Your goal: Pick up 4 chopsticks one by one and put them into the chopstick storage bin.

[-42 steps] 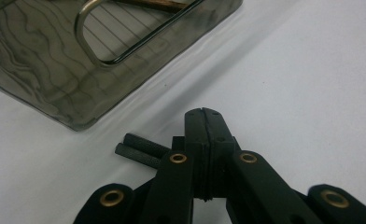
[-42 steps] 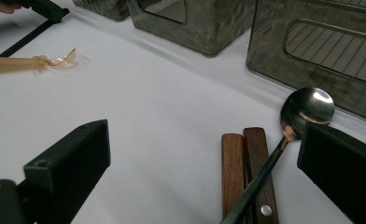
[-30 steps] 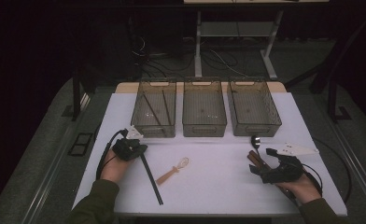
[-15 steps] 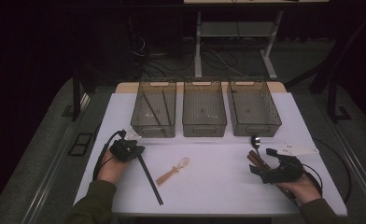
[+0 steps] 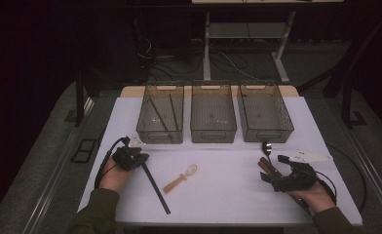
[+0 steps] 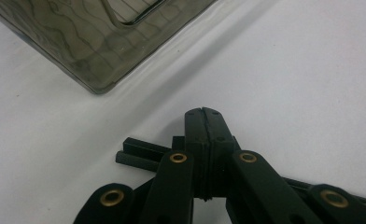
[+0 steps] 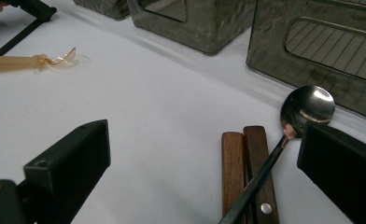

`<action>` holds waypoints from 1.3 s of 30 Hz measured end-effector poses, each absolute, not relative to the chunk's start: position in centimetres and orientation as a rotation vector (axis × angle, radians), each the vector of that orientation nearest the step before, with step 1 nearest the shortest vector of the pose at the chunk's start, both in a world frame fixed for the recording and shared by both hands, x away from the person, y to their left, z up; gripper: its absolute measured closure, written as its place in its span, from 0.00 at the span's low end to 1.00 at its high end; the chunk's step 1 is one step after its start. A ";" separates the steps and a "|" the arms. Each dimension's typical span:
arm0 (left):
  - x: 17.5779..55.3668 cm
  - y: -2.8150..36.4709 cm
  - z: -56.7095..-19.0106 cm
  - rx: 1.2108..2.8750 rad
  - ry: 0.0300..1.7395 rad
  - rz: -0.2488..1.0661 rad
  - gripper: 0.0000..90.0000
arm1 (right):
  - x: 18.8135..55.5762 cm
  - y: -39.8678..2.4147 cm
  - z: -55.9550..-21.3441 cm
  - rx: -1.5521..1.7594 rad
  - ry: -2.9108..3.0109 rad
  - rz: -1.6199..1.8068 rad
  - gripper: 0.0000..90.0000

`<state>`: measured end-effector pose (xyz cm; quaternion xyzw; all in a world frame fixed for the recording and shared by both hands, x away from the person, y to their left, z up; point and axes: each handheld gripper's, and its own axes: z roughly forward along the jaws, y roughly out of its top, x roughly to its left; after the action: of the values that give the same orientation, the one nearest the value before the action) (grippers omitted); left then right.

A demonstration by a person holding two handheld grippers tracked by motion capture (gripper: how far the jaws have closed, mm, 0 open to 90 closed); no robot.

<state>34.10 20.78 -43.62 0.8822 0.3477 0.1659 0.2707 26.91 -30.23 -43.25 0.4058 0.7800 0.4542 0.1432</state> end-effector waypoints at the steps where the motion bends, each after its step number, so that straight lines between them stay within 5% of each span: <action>1: 34.1 20.8 -43.6 2.374 0.936 0.447 1.00 | 26.9 -30.2 -43.2 1.170 2.250 1.310 0.03; 15: 34.0 23.8 -43.1 2.296 1.100 0.498 0.99 | 26.9 -30.2 -43.2 1.166 2.247 1.313 0.03; 39: 35.8 21.5 -43.9 2.278 1.099 0.488 0.99 | 26.9 -30.2 -43.2 1.166 2.251 1.310 0.03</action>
<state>35.83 21.47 -43.86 0.8493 0.4097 0.1819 0.2790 26.91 -30.19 -43.19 0.4044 0.7806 0.4543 0.1438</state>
